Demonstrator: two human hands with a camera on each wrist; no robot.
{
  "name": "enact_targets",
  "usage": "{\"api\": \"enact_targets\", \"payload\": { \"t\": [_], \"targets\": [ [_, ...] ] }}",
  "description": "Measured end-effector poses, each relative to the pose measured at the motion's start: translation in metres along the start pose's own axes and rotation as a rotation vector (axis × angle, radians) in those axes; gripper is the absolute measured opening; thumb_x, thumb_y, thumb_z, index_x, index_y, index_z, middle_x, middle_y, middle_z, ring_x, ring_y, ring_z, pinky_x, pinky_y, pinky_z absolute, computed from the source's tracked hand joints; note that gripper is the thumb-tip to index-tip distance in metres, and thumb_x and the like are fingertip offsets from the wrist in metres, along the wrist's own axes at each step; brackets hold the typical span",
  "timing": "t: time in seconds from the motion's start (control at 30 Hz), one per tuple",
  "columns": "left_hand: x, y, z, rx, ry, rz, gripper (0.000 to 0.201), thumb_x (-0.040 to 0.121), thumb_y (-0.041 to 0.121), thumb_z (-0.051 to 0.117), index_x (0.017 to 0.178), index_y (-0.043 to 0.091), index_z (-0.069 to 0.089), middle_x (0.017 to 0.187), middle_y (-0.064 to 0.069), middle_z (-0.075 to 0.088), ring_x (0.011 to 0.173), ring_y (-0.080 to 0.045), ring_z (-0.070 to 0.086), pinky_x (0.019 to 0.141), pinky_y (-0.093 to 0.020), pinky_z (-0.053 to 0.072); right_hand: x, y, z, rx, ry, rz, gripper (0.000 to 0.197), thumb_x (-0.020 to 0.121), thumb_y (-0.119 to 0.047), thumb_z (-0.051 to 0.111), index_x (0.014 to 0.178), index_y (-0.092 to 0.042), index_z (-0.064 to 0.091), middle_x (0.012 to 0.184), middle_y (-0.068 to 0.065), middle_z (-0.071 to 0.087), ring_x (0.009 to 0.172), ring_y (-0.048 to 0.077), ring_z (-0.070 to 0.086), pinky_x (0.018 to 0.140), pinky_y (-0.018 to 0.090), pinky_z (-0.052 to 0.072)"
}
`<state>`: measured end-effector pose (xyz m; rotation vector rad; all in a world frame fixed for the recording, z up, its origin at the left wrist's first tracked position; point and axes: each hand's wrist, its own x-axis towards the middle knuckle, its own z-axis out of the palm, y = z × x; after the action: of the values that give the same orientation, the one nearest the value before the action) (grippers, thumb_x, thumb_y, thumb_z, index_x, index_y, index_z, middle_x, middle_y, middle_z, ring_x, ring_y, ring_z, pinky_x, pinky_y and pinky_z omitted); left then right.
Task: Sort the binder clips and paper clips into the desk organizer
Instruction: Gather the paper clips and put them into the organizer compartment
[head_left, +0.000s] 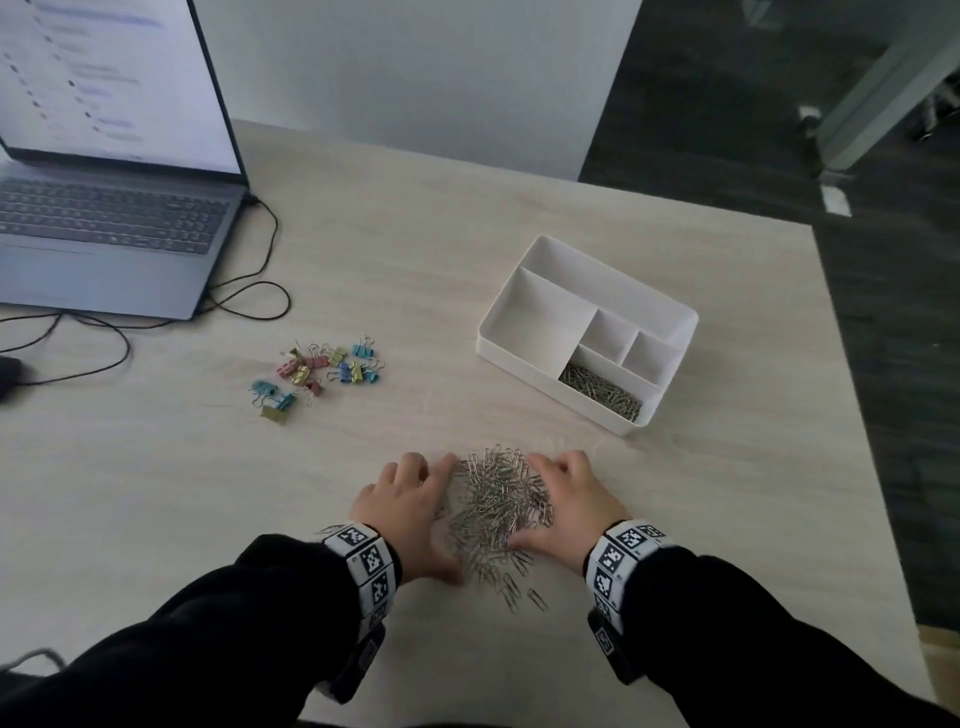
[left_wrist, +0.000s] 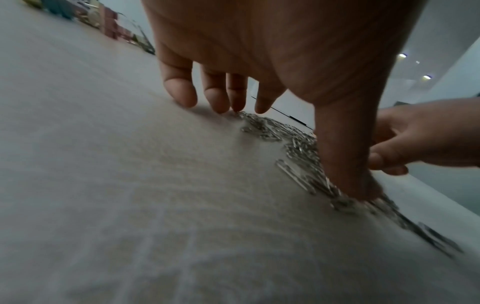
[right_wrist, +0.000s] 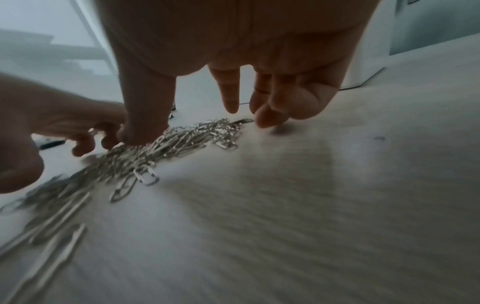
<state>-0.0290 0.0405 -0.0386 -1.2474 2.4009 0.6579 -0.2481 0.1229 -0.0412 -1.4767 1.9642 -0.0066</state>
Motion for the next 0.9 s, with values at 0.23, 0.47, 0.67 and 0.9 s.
{"api": "enact_targets", "payload": {
  "t": [0.23, 0.47, 0.67, 0.9],
  "targets": [
    [0.013, 0.022, 0.001, -0.018, 0.017, 0.043, 0.117, 0.054, 0.069, 0.073, 0.145, 0.036, 0.007, 0.13, -0.001, 0.029, 0.116, -0.024, 0.041, 0.09, -0.04, 0.051, 0.005, -0.007, 0.011, -0.118, -0.024, -0.084, 0.096, 0.063, -0.056, 0.073, 0.142, -0.039, 0.021, 0.125, 0.002, 0.029, 0.11, 0.025, 0.048, 0.097, 0.041, 0.047],
    [0.025, 0.032, -0.003, -0.126, -0.01, 0.123, 0.058, 0.071, 0.045, 0.065, 0.124, 0.039, 0.042, 0.123, 0.001, 0.04, 0.105, -0.026, 0.056, 0.085, -0.042, 0.054, 0.008, -0.014, 0.016, -0.049, -0.01, -0.177, 0.043, 0.08, -0.027, 0.06, 0.122, -0.024, 0.051, 0.111, 0.004, 0.044, 0.089, 0.028, 0.057, 0.08, 0.04, 0.051],
    [0.031, 0.032, -0.006, -0.192, -0.017, 0.143, 0.034, 0.08, 0.025, 0.058, 0.114, 0.031, 0.059, 0.12, 0.001, 0.051, 0.101, -0.025, 0.06, 0.086, -0.034, 0.05, 0.004, -0.006, 0.011, 0.052, 0.014, -0.151, 0.023, 0.083, -0.019, 0.056, 0.106, -0.018, 0.06, 0.108, 0.007, 0.054, 0.099, 0.029, 0.056, 0.082, 0.036, 0.047],
    [0.038, 0.021, -0.018, -0.4, 0.016, 0.055, 0.022, 0.077, 0.019, 0.067, 0.097, 0.027, 0.071, 0.1, 0.007, 0.066, 0.096, -0.012, 0.06, 0.085, -0.02, 0.043, -0.004, 0.014, -0.001, 0.229, 0.113, 0.013, 0.017, 0.082, -0.017, 0.065, 0.098, -0.018, 0.066, 0.097, 0.0, 0.062, 0.092, 0.019, 0.058, 0.082, 0.025, 0.042]
  ]
}}
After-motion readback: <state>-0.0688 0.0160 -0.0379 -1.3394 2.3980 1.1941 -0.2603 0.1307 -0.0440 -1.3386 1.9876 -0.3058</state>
